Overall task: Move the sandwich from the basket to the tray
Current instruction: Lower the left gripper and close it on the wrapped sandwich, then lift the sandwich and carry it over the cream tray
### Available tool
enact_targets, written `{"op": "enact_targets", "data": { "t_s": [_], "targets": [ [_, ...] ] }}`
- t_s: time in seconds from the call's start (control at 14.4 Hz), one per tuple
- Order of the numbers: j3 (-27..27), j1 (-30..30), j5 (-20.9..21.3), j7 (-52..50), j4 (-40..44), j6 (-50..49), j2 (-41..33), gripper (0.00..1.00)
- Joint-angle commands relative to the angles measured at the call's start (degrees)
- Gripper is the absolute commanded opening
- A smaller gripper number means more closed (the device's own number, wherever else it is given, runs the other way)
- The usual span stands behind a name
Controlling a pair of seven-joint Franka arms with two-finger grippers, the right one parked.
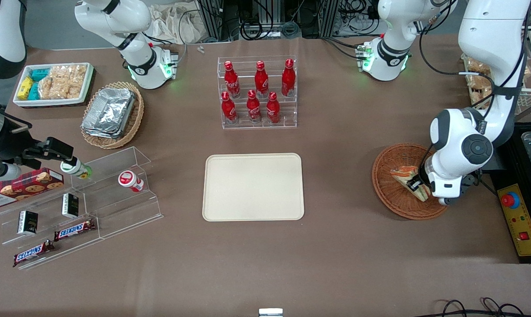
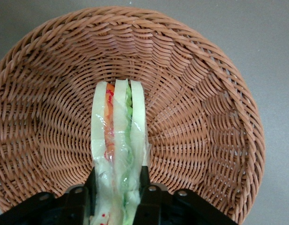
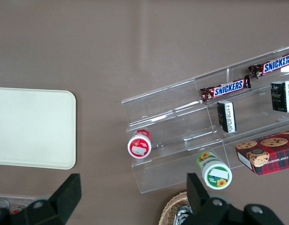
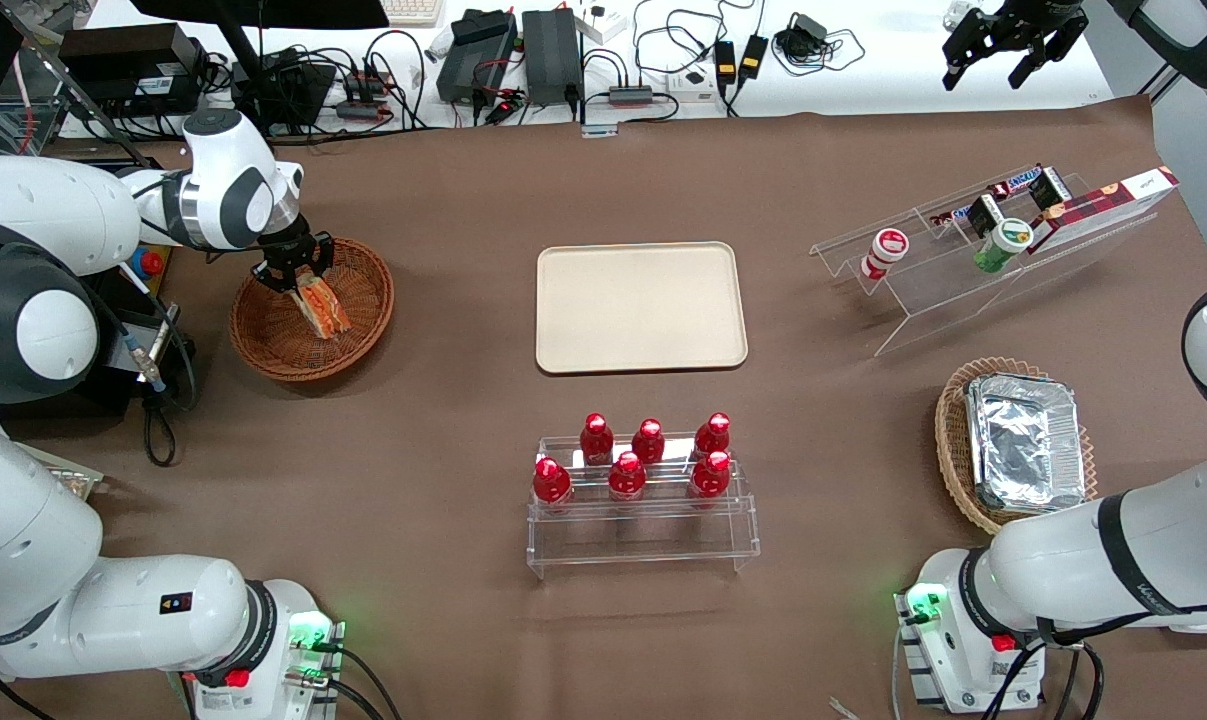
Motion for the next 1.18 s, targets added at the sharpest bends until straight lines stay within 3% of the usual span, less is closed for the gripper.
{"op": "enact_targets", "data": {
  "t_s": [0.0, 0.21, 0.42, 0.77, 1.11],
  "targets": [
    [-0.3, 0.1, 0.9, -2.1, -0.3, 1.5, 0.3, 0.06],
    [-0.4, 0.1, 0.9, -1.7, 4.3, -2.7, -0.4, 0.06],
    [-0.5, 0.0, 1.0, -0.7, 15.1, -17.0, 0.3, 0.07],
    [-1.0, 0.0, 0.1, 3.2, 27.5, -31.5, 0.6, 0.07],
    [-8.7, 0.0, -1.3, 3.1, 34.6, -36.4, 0.5, 0.05]
  ]
}}
